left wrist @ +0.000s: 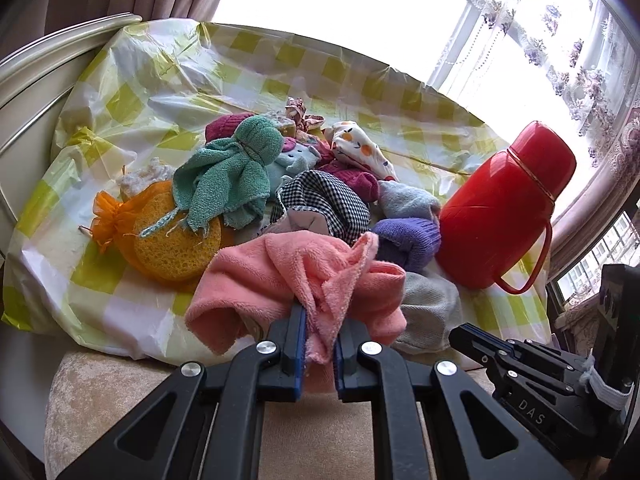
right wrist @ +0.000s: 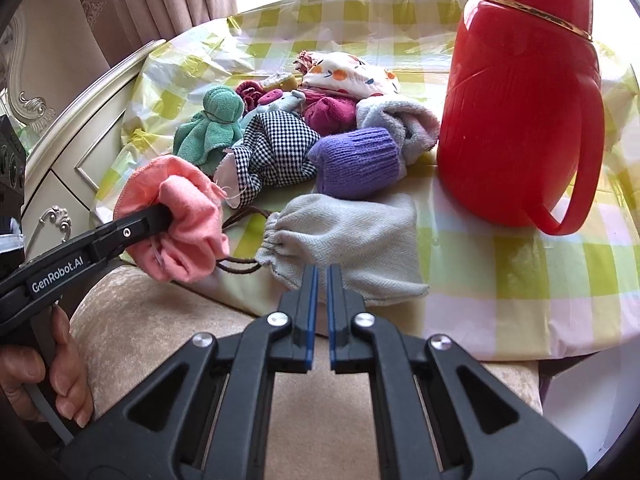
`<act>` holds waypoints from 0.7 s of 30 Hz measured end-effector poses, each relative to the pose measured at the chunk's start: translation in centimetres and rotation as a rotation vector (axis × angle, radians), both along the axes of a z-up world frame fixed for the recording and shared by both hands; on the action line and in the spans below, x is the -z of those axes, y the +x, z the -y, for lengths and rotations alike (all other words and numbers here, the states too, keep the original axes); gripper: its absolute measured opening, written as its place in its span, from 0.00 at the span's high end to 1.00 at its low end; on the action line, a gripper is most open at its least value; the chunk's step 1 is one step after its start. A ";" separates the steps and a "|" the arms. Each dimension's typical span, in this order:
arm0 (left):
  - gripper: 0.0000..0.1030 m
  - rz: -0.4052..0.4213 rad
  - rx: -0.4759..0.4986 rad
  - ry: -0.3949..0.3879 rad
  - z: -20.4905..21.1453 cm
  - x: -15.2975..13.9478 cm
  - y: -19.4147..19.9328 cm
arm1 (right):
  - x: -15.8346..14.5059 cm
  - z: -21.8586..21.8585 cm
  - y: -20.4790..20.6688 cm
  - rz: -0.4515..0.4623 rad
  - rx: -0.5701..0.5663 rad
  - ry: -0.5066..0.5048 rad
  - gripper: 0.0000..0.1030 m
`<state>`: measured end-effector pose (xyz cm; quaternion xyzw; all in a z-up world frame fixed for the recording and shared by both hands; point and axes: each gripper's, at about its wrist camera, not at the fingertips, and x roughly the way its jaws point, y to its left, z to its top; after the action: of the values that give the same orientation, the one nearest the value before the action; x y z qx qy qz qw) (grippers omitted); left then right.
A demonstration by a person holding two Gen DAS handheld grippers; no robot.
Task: Organize soft objects
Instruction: 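Carry both bags over the white box and open both tools to drop them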
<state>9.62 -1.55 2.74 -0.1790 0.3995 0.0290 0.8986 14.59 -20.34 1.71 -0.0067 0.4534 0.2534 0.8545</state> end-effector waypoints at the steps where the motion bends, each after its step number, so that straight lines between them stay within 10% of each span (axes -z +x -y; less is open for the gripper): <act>1: 0.89 0.003 0.002 -0.001 0.2 -0.1 -0.2 | -0.2 0.4 -0.2 0.002 0.005 0.004 0.94; 5: 0.89 0.004 -0.002 -0.006 0.5 -0.2 -0.6 | -1.0 1.1 -0.5 0.054 0.000 -0.029 0.91; 8: 0.89 -0.001 -0.005 -0.008 0.4 -0.3 -0.9 | -1.4 0.0 -0.1 0.083 -0.062 -0.105 0.02; 21: 0.89 -0.021 -0.018 -0.034 -0.1 0.5 -1.6 | 3.4 -5.8 4.1 0.110 -0.325 -0.386 0.05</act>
<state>8.04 -1.43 2.23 -0.1976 0.4076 0.0322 0.8910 18.69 -14.53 -1.66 -0.2562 0.4392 0.2953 0.8089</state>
